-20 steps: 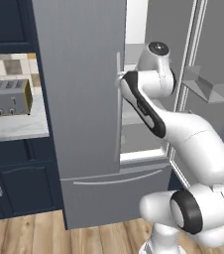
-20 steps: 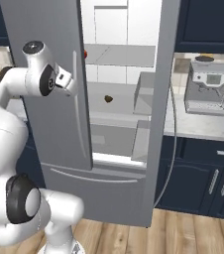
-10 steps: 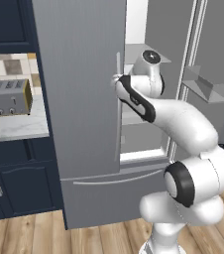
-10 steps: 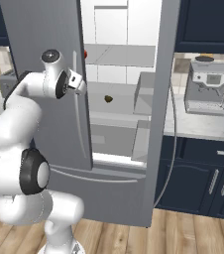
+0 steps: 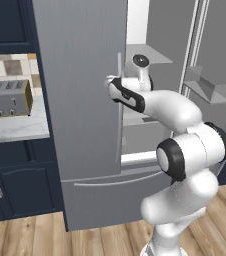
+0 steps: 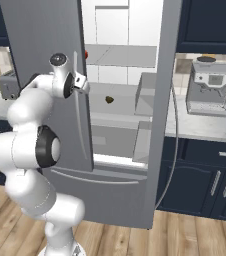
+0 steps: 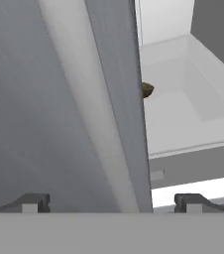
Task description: Retrieve the apple and kiwi from the fridge and place them into the bowl on the dining table.
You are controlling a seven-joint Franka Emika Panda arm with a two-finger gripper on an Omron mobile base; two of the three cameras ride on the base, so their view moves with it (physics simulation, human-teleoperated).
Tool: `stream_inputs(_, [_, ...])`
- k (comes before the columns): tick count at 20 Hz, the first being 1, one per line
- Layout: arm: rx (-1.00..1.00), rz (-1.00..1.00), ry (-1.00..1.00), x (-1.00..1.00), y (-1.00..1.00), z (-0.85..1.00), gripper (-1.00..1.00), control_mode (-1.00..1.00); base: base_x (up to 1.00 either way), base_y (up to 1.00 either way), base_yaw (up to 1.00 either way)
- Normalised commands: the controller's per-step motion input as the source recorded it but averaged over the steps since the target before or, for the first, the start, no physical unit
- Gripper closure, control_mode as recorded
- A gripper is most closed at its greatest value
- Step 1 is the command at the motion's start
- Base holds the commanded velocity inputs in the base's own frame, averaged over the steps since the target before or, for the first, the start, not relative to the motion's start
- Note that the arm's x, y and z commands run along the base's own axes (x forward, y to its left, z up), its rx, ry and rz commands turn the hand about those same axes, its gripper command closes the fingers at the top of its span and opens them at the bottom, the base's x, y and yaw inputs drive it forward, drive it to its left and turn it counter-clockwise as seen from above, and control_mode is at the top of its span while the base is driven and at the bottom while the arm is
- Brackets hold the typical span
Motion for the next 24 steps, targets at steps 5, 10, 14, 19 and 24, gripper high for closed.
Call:
stream_inputs(5, [0.00,0.00,-0.06,0.47,0.00,-0.11,-1.00,-1.00,0.00,0.00,0.00])
stream_inputs(10, [0.00,0.00,-0.07,0.47,0.00,-0.18,-1.00,-1.00,0.00,0.00,0.00])
stream_inputs(14, [0.00,0.00,-0.09,0.46,0.02,-0.26,1.00,-1.00,0.00,0.00,0.00])
stream_inputs(19, [0.00,0.00,0.00,0.15,0.05,-0.06,1.00,-1.00,0.00,0.00,0.00])
stream_inputs(24, [0.00,0.01,0.15,-0.66,0.07,0.00,1.00,-1.00,0.00,0.00,0.00])
